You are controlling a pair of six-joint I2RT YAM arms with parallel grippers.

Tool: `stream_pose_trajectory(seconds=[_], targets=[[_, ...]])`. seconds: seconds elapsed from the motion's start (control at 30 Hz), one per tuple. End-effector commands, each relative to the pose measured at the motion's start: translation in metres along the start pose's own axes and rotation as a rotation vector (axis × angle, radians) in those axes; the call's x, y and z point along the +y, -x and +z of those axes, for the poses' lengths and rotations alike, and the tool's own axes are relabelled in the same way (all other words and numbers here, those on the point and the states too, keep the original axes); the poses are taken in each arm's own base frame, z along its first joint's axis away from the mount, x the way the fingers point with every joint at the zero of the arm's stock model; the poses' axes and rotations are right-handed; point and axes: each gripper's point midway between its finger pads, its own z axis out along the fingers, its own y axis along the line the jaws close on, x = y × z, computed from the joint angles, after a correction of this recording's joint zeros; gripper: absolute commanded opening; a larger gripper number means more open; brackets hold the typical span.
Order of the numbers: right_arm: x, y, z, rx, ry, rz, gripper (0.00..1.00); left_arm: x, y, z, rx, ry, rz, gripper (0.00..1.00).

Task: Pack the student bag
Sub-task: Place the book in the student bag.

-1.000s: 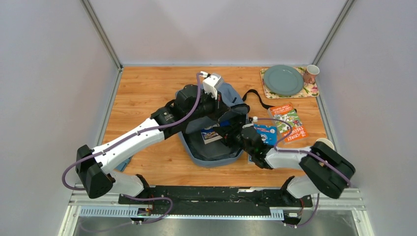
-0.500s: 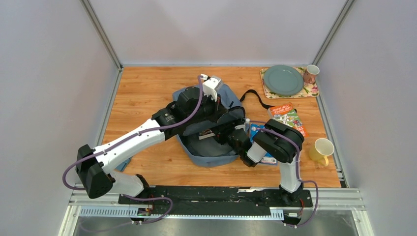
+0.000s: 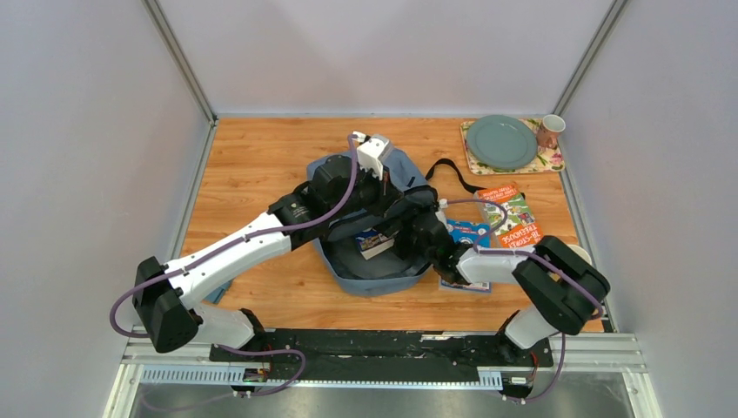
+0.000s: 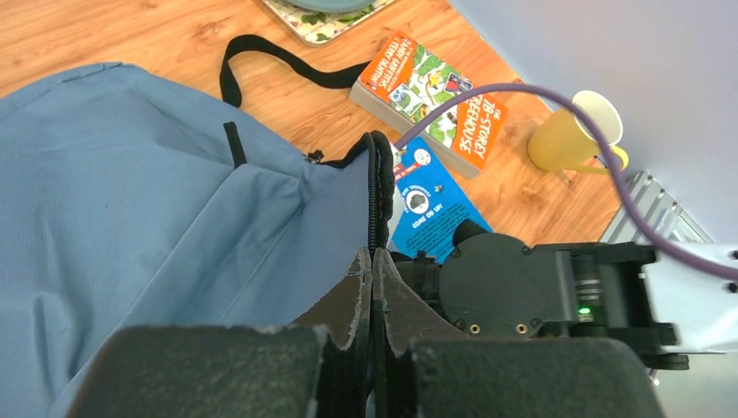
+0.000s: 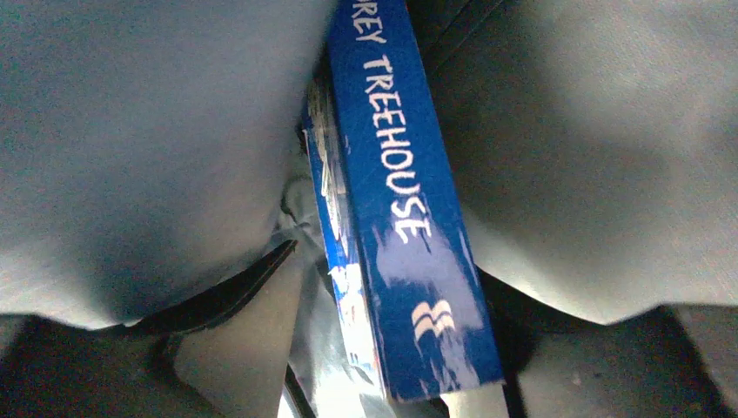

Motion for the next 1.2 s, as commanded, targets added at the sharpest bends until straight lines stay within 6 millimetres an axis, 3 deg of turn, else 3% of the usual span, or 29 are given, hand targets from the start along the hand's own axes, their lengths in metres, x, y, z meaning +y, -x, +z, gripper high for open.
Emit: stream_pose_trajectory(seconds=[0.0,0.07,0.1,0.17,0.23,0.33,0.4,0.43,0.47,0.53,0.67,0.7,0.73,0.77,0.83,0.9,1.03,1.17], targets=[[-0.003,0.000,-0.017,0.006,-0.121,-0.136,0.59,-0.007,0.023,-0.010,-0.085,-0.014,0.018,0.00],[-0.007,-0.001,-0.021,0.011,-0.144,-0.150,0.54,-0.006,0.024,-0.010,-0.086,-0.013,0.019,0.00],[-0.009,-0.002,-0.023,0.013,-0.146,-0.133,0.38,-0.006,0.023,-0.010,-0.085,-0.011,0.019,0.00],[-0.007,-0.002,-0.024,0.015,-0.123,-0.111,0.24,-0.007,0.023,-0.009,-0.082,-0.018,0.015,0.00],[-0.012,-0.005,-0.026,0.024,-0.121,-0.090,0.01,-0.009,0.021,-0.008,-0.073,-0.027,0.010,0.00],[-0.011,-0.007,-0.029,0.035,-0.105,-0.067,0.00,-0.011,0.019,-0.009,-0.070,-0.034,0.002,0.00],[0.008,-0.006,-0.035,0.015,-0.024,-0.039,0.00,-0.012,0.020,-0.010,-0.072,-0.038,-0.002,0.00],[-0.007,-0.003,-0.042,-0.017,-0.017,0.033,0.00,-0.012,0.020,-0.011,-0.072,-0.040,-0.002,0.00],[0.030,0.003,-0.049,-0.054,0.155,0.074,0.00,-0.012,0.020,-0.012,-0.069,-0.037,-0.004,0.00],[0.063,0.017,-0.058,-0.120,0.276,0.100,0.00,-0.010,0.023,-0.015,-0.055,-0.021,-0.004,0.00],[0.093,0.030,-0.048,-0.185,0.304,0.146,0.00,-0.008,0.022,-0.021,-0.066,-0.009,-0.021,0.00],[0.093,0.032,-0.044,-0.184,0.299,0.173,0.00,-0.011,0.028,-0.024,-0.096,-0.021,-0.024,0.00],[0.081,0.030,-0.030,-0.180,0.264,0.196,0.00,-0.013,0.028,-0.023,-0.101,-0.035,-0.030,0.00],[0.095,0.028,-0.030,-0.160,0.330,0.244,0.00,-0.015,0.029,-0.023,-0.102,-0.044,-0.038,0.00],[0.101,0.024,-0.023,-0.134,0.377,0.261,0.00,-0.018,0.030,-0.021,-0.097,-0.054,-0.044,0.00],[0.095,0.017,-0.008,-0.096,0.347,0.258,0.00,-0.020,0.033,-0.019,-0.090,-0.056,-0.049,0.00],[0.043,0.007,0.014,-0.083,0.155,0.189,0.03,-0.015,0.029,-0.019,-0.088,-0.034,-0.042,0.00],[-0.003,0.005,0.020,-0.056,-0.006,0.139,0.22,-0.007,0.023,-0.020,-0.092,-0.006,-0.038,0.00]])
